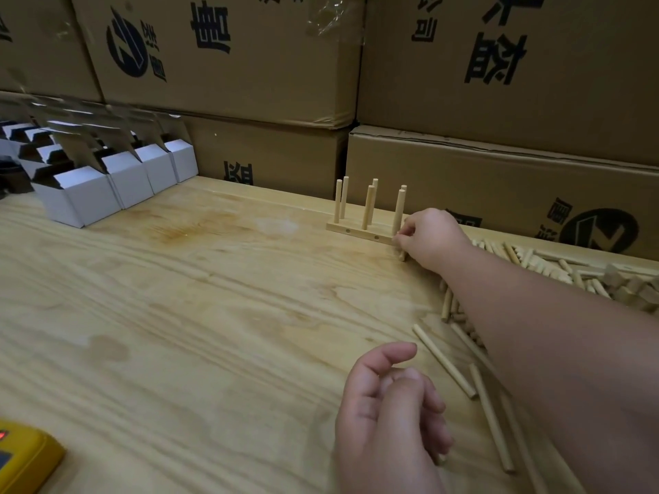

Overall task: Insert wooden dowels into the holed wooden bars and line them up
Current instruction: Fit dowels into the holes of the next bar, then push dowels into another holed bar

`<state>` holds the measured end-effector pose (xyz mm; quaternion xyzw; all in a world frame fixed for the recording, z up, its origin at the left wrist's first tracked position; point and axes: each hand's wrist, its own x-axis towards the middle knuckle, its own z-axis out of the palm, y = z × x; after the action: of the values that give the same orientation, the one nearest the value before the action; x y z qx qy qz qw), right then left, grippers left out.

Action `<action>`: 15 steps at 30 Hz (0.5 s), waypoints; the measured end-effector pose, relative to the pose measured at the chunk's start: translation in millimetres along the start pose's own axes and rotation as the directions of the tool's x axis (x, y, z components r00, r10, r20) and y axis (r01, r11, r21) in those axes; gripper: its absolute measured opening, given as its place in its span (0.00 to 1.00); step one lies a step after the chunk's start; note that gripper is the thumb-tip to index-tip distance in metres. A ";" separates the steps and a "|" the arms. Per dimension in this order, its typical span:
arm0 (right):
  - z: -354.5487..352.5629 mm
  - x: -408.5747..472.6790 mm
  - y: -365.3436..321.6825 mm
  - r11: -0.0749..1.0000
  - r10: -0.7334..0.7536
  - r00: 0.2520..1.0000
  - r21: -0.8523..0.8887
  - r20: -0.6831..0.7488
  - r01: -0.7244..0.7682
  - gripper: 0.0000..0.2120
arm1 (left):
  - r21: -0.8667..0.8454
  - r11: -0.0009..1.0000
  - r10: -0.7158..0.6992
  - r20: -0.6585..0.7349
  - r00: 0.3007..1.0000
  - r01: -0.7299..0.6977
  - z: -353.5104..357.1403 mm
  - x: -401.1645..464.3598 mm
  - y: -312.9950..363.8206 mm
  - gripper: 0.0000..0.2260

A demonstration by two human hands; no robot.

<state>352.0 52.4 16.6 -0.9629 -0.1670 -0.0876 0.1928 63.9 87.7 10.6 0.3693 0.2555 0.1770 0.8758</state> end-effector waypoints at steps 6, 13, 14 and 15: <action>-46.9 -55.4 -1.1 0.993 -0.039 0.991 0.109 -0.125 0.053 0.16 | 0.000 0.984 0.181 0.021 0.983 -0.181 -0.2 -12.9 -9.9 0.09; -136.7 -219.2 21.4 0.928 0.126 0.950 0.373 -0.286 -0.010 0.08 | 0.204 0.898 0.348 0.216 0.912 -0.391 -2.4 -28.7 -24.5 0.07; -148.5 -243.3 27.3 0.912 0.172 0.947 0.407 -0.271 -0.050 0.06 | 0.301 0.843 0.385 0.238 0.891 -0.445 -4.3 -30.0 -25.5 0.06; -159.7 -265.5 33.0 0.900 0.215 0.946 0.426 -0.242 -0.095 0.05 | 0.422 0.752 0.434 0.262 0.862 -0.506 -5.6 -31.5 -25.5 0.06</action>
<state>100.5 -116.7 88.8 -0.8888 -0.0743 -0.1719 0.4183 38.3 58.1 -1.5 0.6373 0.1243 0.2956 0.7007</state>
